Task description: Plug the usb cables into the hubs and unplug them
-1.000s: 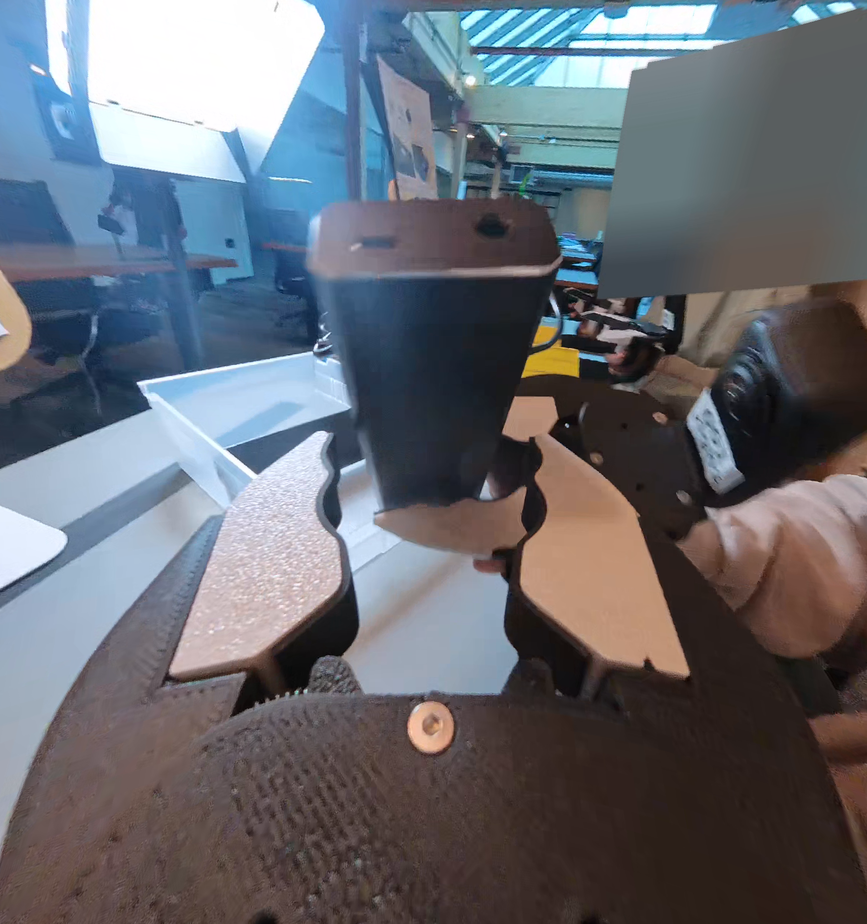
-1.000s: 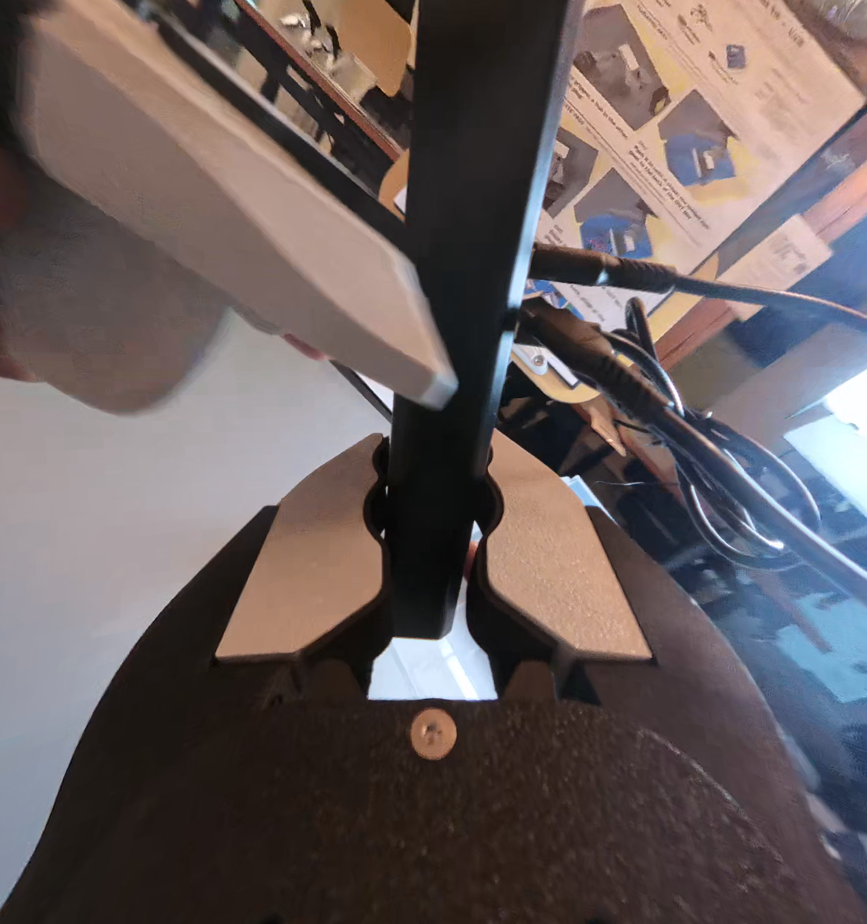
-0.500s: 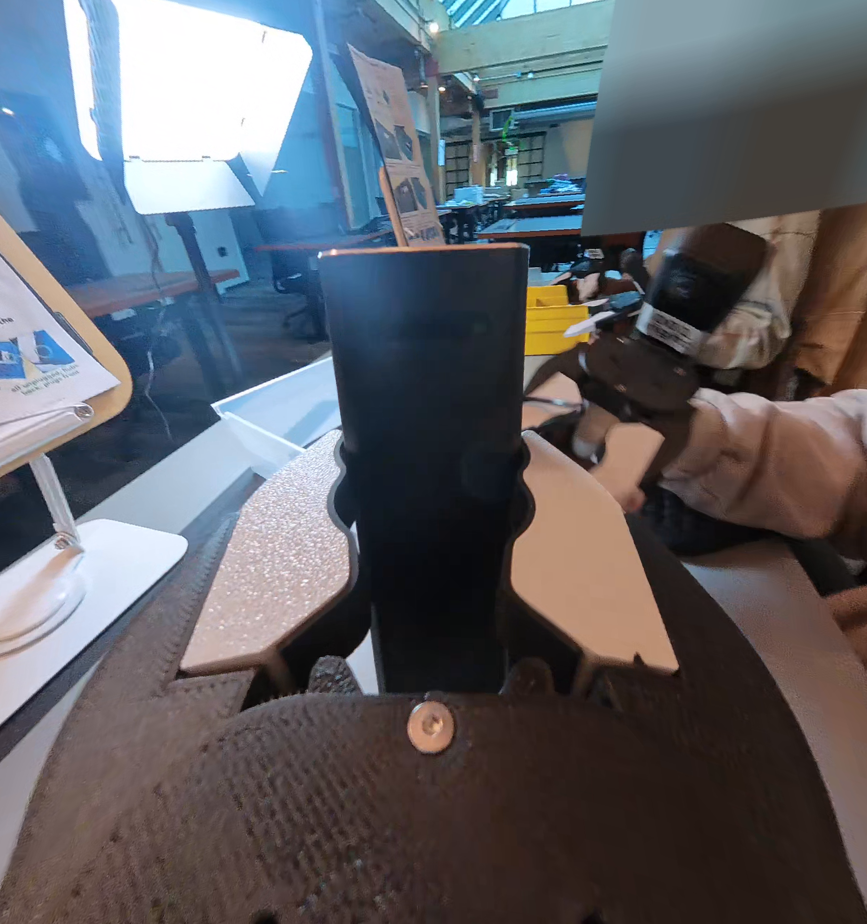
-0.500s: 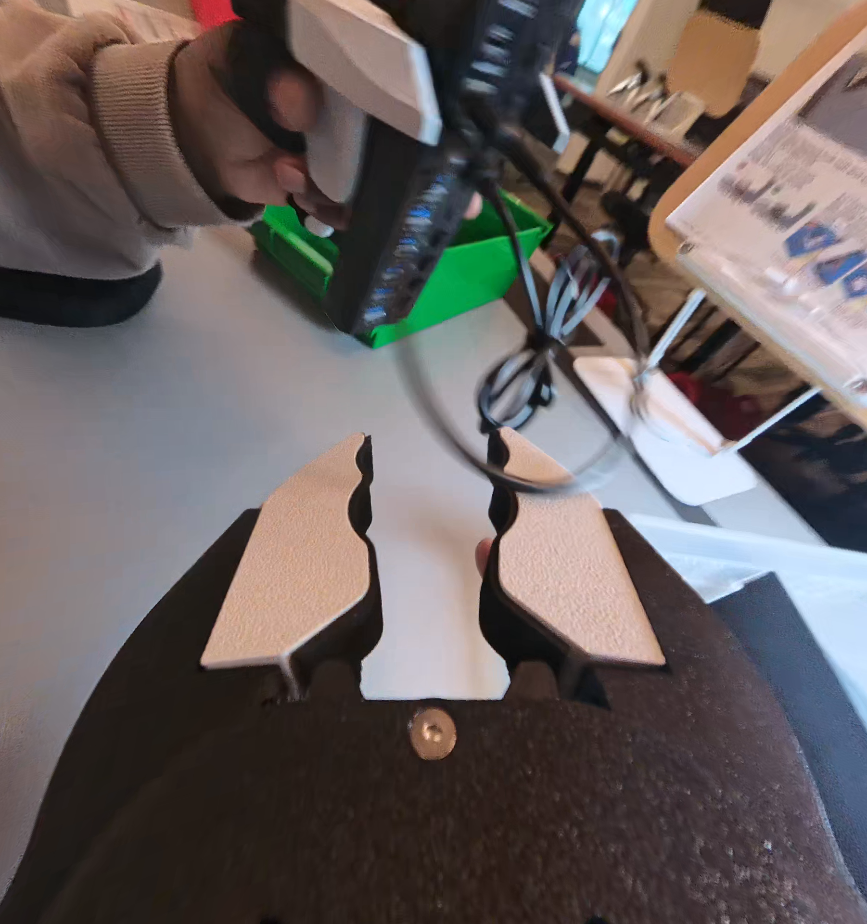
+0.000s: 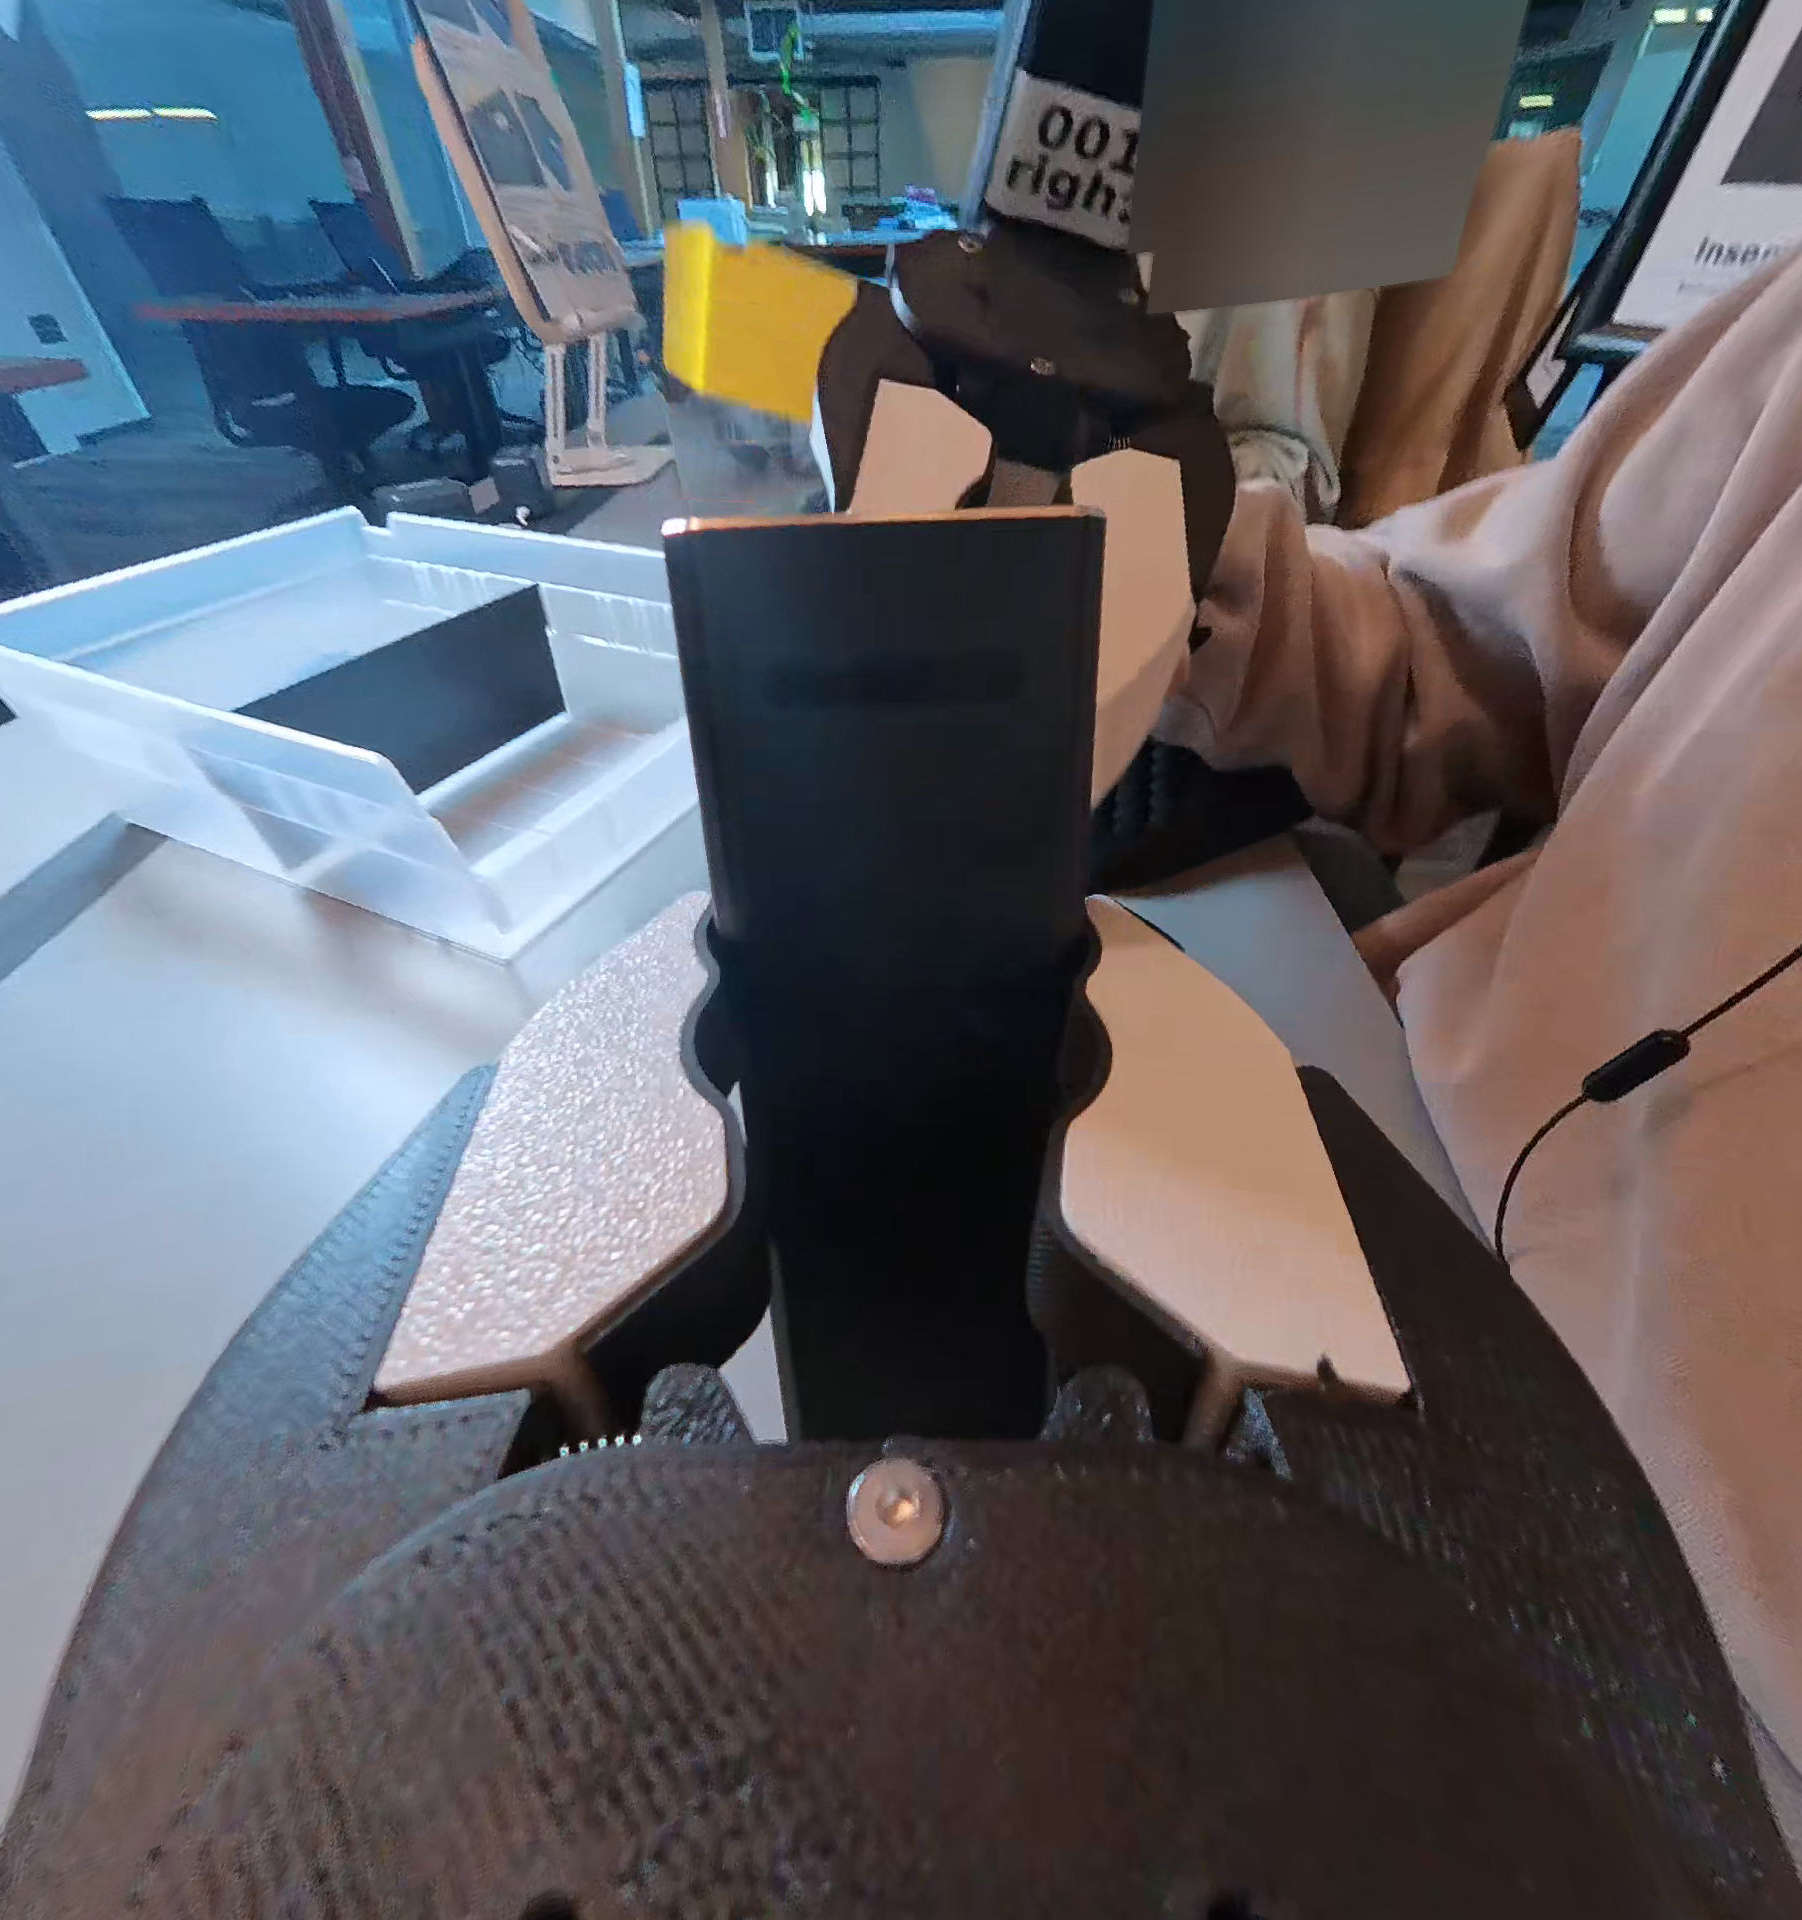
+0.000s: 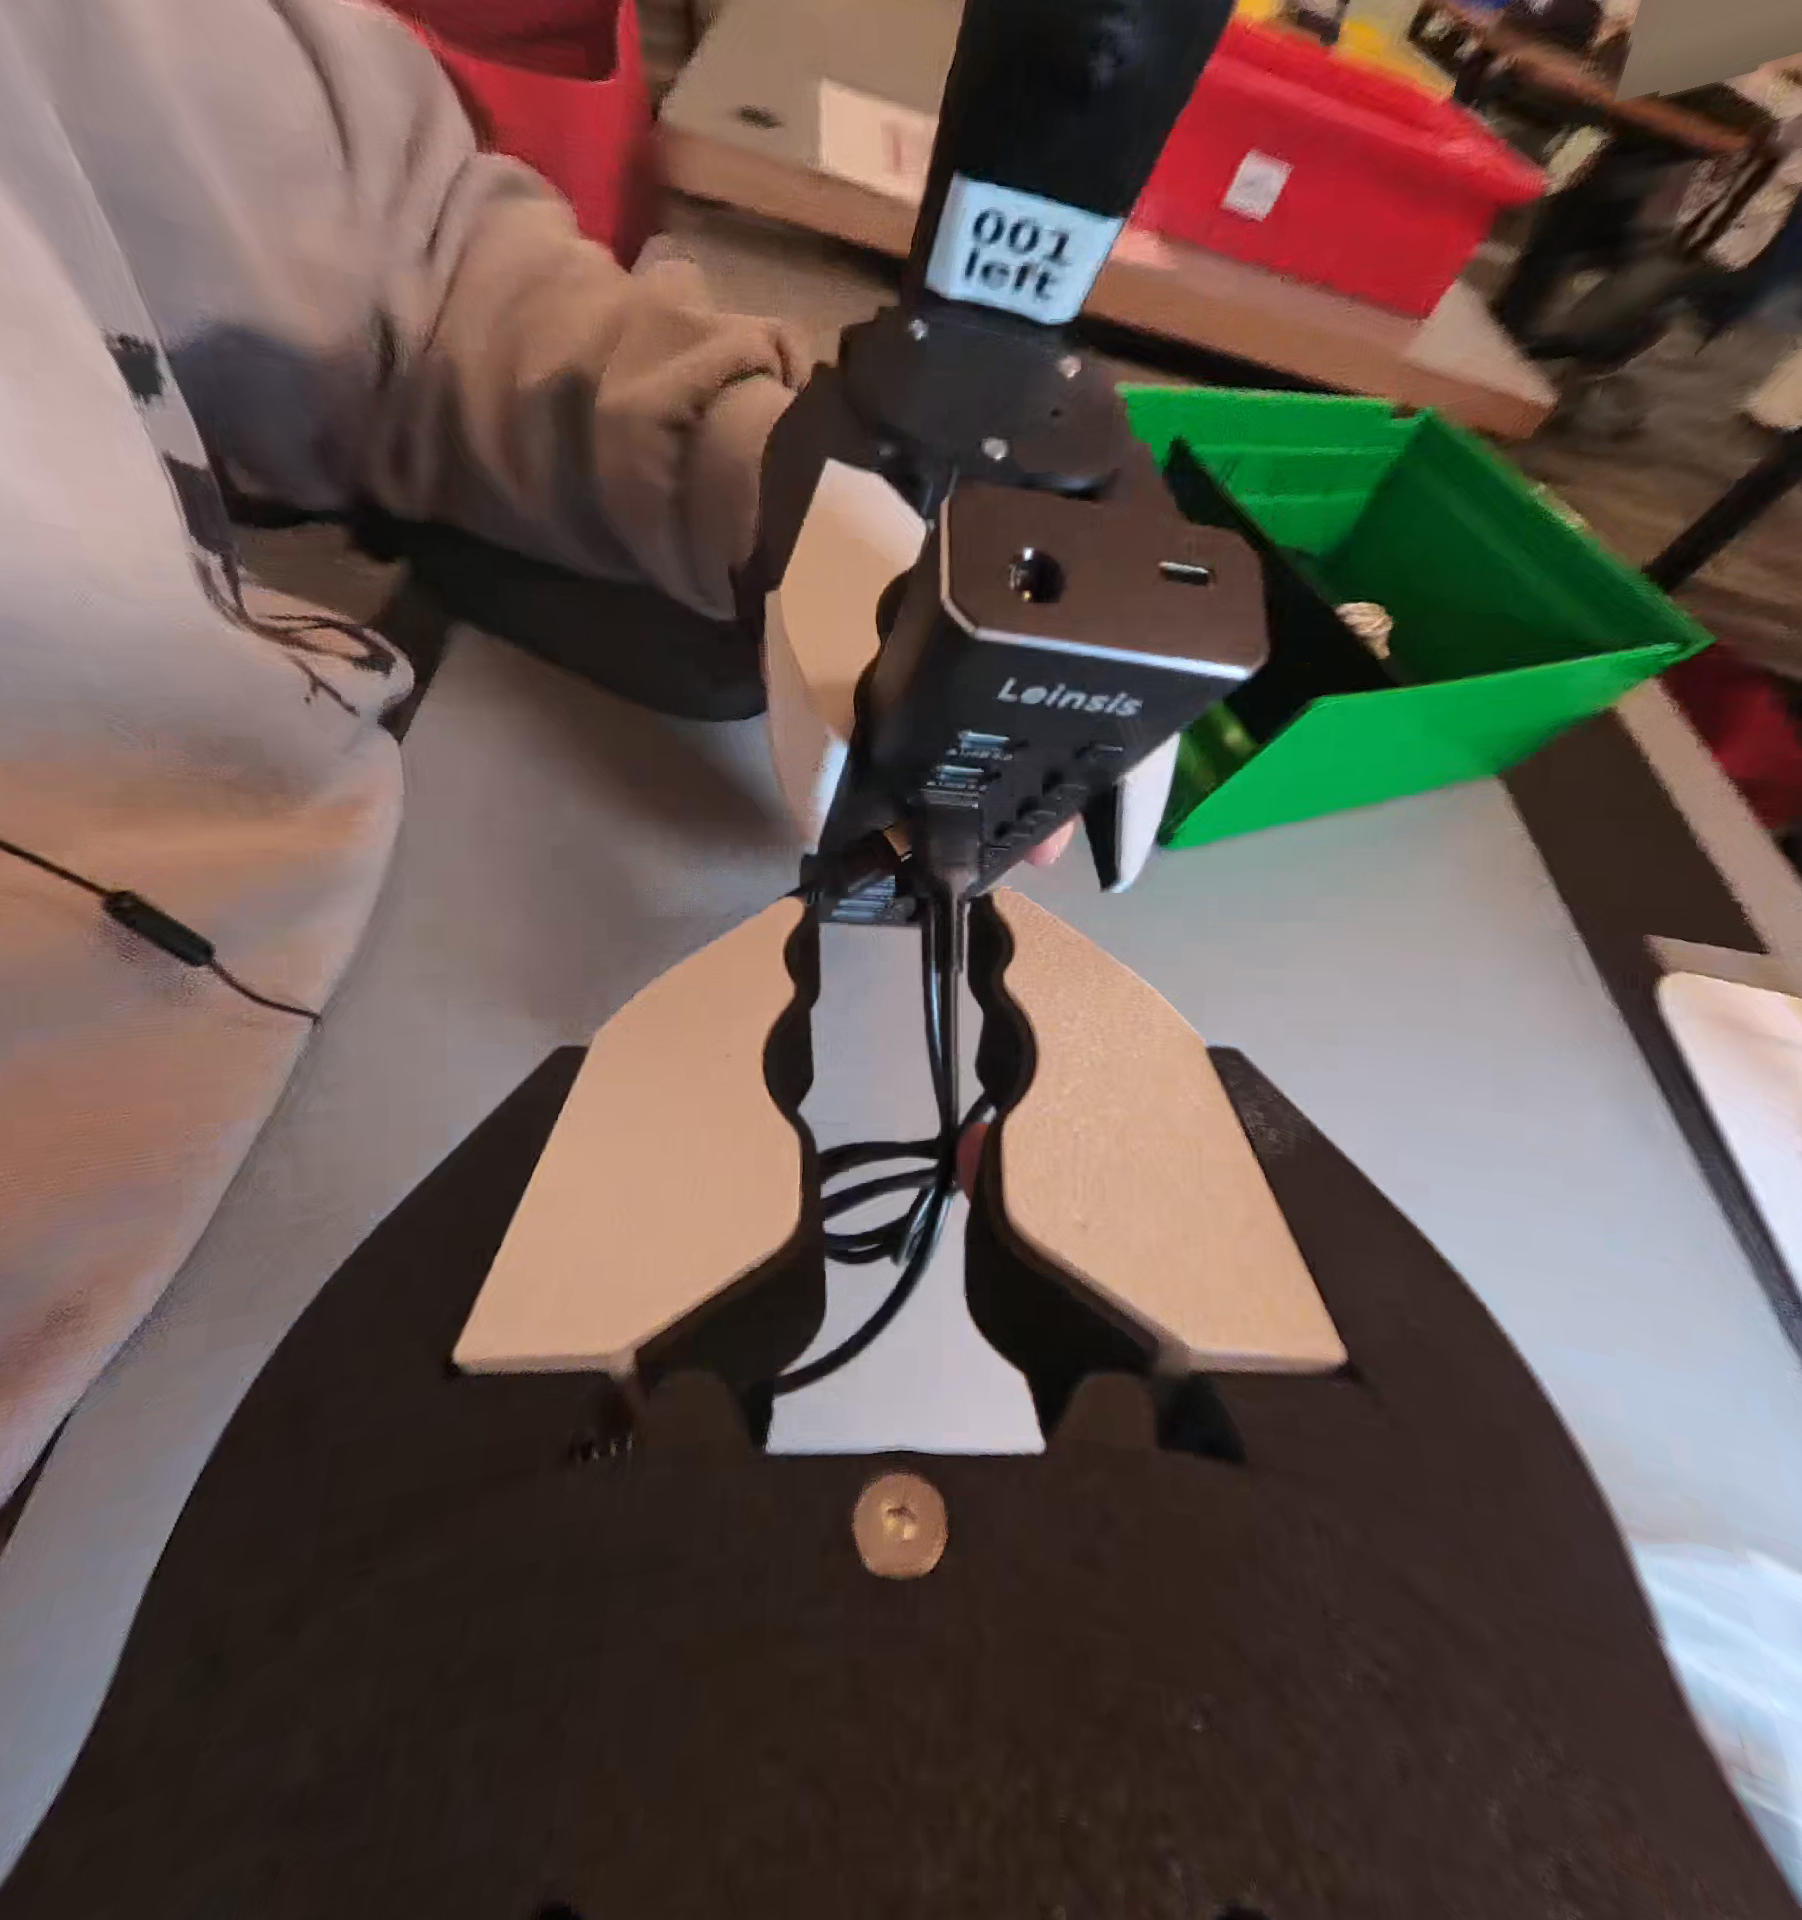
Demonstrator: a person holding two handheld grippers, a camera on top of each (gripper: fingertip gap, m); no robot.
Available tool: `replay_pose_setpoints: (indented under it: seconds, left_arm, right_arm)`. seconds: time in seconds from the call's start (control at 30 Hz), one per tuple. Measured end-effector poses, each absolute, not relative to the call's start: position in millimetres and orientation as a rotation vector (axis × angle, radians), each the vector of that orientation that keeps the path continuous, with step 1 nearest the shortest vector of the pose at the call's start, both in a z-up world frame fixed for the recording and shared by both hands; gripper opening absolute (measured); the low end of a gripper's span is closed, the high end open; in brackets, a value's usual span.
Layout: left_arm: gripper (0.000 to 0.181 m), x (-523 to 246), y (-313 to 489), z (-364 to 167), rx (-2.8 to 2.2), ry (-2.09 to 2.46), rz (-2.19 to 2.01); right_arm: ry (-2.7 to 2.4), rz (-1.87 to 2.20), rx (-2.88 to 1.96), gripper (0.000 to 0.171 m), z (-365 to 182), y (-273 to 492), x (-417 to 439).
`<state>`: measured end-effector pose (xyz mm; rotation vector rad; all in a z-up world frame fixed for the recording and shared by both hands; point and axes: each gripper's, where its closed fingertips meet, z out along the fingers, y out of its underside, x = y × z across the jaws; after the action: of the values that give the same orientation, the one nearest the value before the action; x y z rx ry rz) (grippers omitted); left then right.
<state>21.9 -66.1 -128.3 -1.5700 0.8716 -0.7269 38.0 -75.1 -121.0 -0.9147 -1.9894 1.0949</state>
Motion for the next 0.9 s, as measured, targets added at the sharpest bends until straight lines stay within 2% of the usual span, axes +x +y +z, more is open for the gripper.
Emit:
replay_pose_setpoints:
  seconds: [0.17, 0.23, 0.67, 0.8, 0.9]
  left_arm:
    - [0.061, 33.3, -76.7, -145.2, -1.587, 0.938, -0.757]
    - [0.061, 36.5, -77.5, -148.2, -1.592, 0.951, -0.753]
    - [0.062, 36.9, -69.1, -152.8, -1.617, 0.927, -0.576]
    - [0.073, 42.0, -69.0, -154.8, -1.608, 1.02, -0.407]
    - [0.073, 42.1, -73.9, -156.2, -1.629, 1.033, -0.443]
  right_arm:
    - [-2.035, 1.076, -0.941, 0.025, -151.7, -81.6, 26.0]
    - [-2.026, 1.13, -0.919, 0.015, -151.6, -87.4, 26.5]
    - [-2.02, 1.013, -0.939, 0.014, -149.6, -82.2, 28.7]
    - [-2.043, 1.007, -0.904, 0.014, -151.1, -94.8, 28.1]
    - [-2.043, 1.016, -0.902, 0.015, -150.0, -99.4, 27.9]
